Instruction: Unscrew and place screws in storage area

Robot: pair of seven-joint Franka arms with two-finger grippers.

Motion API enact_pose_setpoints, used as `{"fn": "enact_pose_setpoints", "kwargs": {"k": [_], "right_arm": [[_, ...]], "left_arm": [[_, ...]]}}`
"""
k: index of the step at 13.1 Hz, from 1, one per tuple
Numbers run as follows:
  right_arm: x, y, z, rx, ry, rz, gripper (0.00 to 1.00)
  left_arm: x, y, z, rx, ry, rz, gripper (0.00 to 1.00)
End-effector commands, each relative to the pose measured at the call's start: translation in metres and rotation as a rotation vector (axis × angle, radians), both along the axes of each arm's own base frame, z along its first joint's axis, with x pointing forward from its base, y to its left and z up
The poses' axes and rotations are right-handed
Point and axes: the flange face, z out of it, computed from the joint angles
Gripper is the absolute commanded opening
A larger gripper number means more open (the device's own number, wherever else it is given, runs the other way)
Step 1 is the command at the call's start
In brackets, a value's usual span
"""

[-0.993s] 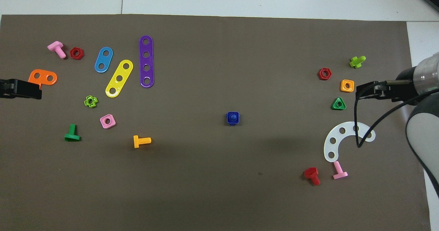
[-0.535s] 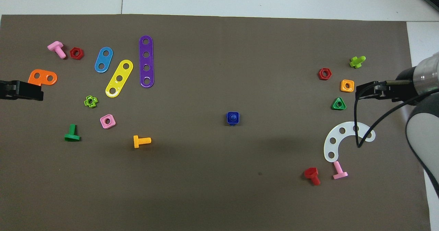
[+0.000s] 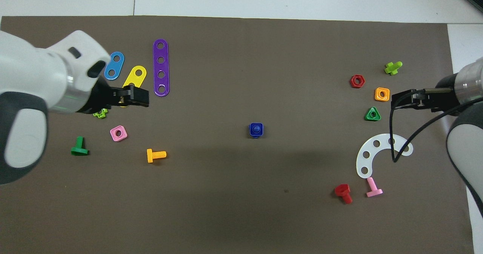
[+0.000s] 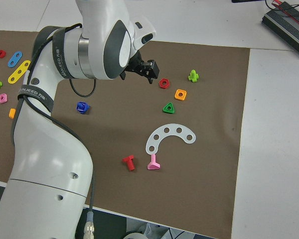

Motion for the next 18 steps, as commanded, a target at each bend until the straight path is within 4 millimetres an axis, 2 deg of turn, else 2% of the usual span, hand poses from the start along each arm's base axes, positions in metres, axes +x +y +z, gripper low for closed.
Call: {"fn": "enact_pose_setpoints", "kwargs": {"k": [1,2,4,5,7,8,10,13,16,18], "right_arm": [[-0.007,0.001,0.000,0.028,0.013,-0.015,0.99],[-0.007,0.001,0.000,0.028,0.013,-0.015,0.99],[-0.007,0.001,0.000,0.027,0.013,-0.011,0.99],[-0.007,0.000,0.000,0.027,0.014,-0.011,0.99],[-0.007,-0.001,0.000,0.027,0.013,-0.011,0.99],[-0.007,-0.001,0.000,0.027,0.014,-0.011,0.99],[-0.007,-0.002,-0.001,0.027,0.016,-0.011,0.99],[-0.008,-0.002,-0.001,0.027,0.014,-0.009,0.99],[-0.008,-0.003,-0.001,0.027,0.016,-0.011,0.99],[-0.009,-0.002,-0.001,0.027,0.016,-0.009,0.99]], "left_arm": [[0.016,-0.095,-0.045,-0.015,-0.014,0.066,0.95],[0.015,-0.117,-0.055,-0.023,-0.036,0.064,0.95],[0.004,-0.169,-0.090,0.009,-0.024,0.002,0.95],[0.009,-0.191,-0.111,0.031,-0.021,-0.002,0.94],[0.008,-0.227,-0.150,0.075,-0.028,-0.036,0.94],[0.001,-0.241,-0.161,0.079,-0.047,-0.059,0.94],[0.002,-0.251,-0.182,0.082,-0.082,-0.079,0.93],[-0.003,-0.248,-0.212,0.065,-0.126,-0.094,0.92],[-0.007,-0.246,-0.223,0.100,-0.131,-0.205,0.92],[-0.021,-0.253,-0.234,0.113,-0.117,-0.251,0.91]]}}
